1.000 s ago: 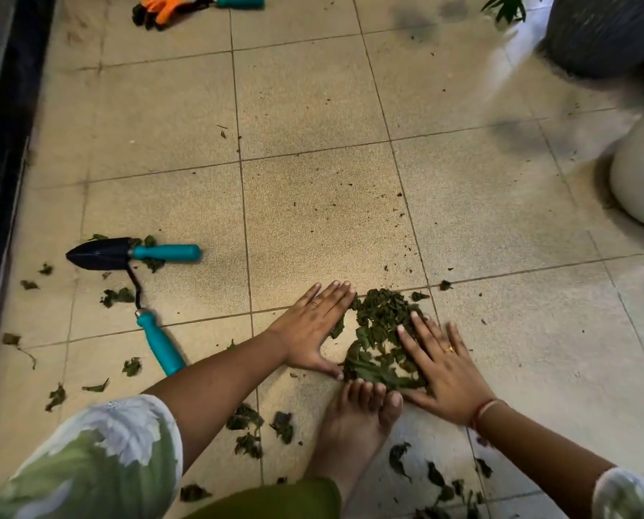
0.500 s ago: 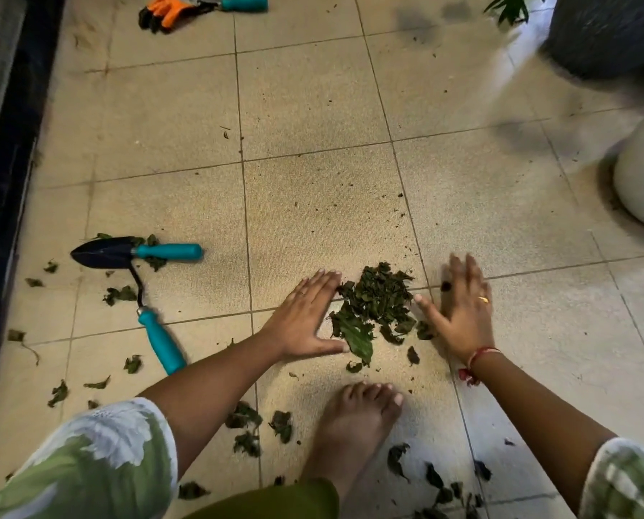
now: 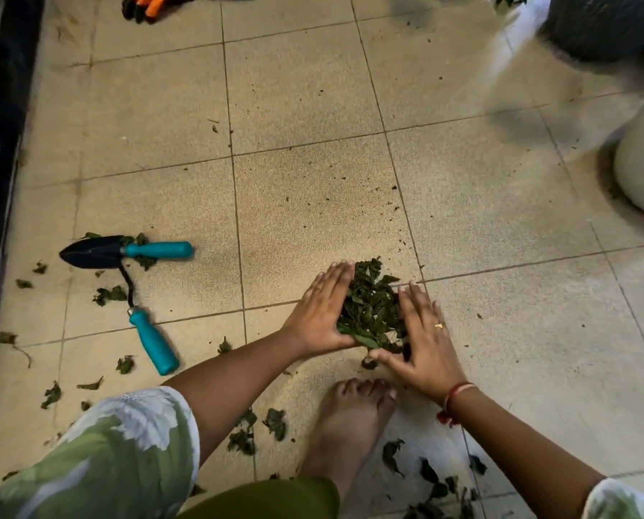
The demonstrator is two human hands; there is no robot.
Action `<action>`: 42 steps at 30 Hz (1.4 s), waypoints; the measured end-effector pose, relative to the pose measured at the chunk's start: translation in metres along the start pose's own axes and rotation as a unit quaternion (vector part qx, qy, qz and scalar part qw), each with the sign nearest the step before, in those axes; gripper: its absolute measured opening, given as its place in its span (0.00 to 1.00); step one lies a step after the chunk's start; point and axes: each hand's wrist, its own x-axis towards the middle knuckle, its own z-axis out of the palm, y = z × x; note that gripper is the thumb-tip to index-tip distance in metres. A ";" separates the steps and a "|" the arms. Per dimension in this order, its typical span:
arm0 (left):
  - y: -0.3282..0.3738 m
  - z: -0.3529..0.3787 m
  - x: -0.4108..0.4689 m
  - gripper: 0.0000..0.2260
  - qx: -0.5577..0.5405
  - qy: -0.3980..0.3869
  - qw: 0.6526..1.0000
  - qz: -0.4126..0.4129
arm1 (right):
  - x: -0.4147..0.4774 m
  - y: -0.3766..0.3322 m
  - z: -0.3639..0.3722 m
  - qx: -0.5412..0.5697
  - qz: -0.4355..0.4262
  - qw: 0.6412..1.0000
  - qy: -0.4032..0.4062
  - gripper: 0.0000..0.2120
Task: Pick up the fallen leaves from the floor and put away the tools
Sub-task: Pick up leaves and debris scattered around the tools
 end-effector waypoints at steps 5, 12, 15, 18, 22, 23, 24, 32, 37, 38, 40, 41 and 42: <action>0.003 -0.007 0.008 0.55 -0.069 -0.010 0.998 0.012 | 0.001 -0.001 0.017 -0.108 -0.042 0.993 -0.021 0.53; -0.020 -0.022 -0.008 0.55 -0.085 0.030 0.996 0.004 | 0.045 -0.017 0.012 -0.081 -0.063 0.995 -0.004 0.49; -0.039 -0.024 -0.021 0.58 -0.033 0.017 0.999 -0.031 | 0.056 -0.019 0.002 -0.073 -0.080 0.994 0.013 0.51; -0.052 -0.017 -0.032 0.61 0.031 -0.011 0.999 -0.039 | 0.061 -0.011 -0.007 -0.047 -0.059 0.996 0.040 0.53; -0.048 -0.002 -0.041 0.61 0.060 -0.008 0.998 -0.035 | 0.062 0.000 -0.007 0.001 0.007 0.999 0.046 0.48; -0.044 0.001 -0.041 0.61 0.059 -0.007 0.998 -0.035 | 0.062 -0.002 -0.004 0.005 0.008 0.999 0.046 0.46; -0.039 0.004 -0.039 0.61 0.055 -0.008 0.998 -0.037 | 0.062 -0.006 -0.001 0.014 0.006 0.999 0.045 0.45; -0.010 -0.005 0.010 0.63 0.036 -0.012 0.999 0.008 | 0.049 -0.034 -0.011 0.251 0.009 0.963 0.101 0.40; -0.014 -0.017 0.024 0.65 0.081 -0.035 0.995 0.047 | 0.010 0.005 -0.016 0.074 0.025 0.995 0.058 0.43; -0.016 -0.019 0.028 0.65 0.083 -0.042 0.994 0.064 | 0.004 0.011 -0.011 0.035 0.027 0.998 0.038 0.44; -0.017 -0.023 0.035 0.65 0.084 -0.054 0.990 0.097 | -0.003 0.018 0.003 -0.028 0.027 0.999 0.021 0.46; -0.016 -0.024 0.039 0.66 0.082 -0.061 0.989 0.110 | -0.002 0.017 0.010 -0.041 0.030 0.998 0.022 0.46; -0.013 -0.024 0.041 0.66 0.076 -0.071 0.987 0.119 | 0.001 0.013 0.013 -0.035 0.039 0.998 0.026 0.46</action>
